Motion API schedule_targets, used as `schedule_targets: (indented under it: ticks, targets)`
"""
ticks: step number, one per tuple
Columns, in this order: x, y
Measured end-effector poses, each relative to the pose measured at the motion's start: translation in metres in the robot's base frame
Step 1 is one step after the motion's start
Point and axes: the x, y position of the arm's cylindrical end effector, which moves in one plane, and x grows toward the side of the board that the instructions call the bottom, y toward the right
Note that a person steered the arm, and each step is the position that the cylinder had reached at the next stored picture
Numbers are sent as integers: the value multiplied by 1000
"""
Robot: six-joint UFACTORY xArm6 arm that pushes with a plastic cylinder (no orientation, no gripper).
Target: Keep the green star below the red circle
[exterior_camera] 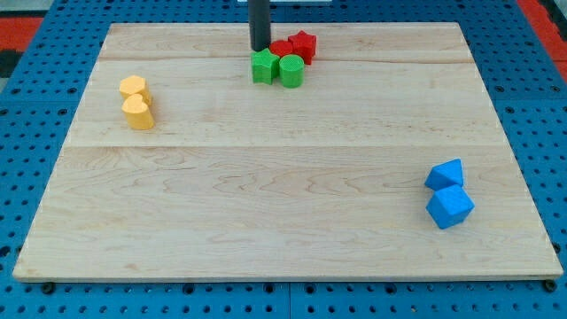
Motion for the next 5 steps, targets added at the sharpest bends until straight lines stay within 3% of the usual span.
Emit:
schedule_targets:
  ticks: [2,5]
  targets:
    - [6,-35]
    - [34,5]
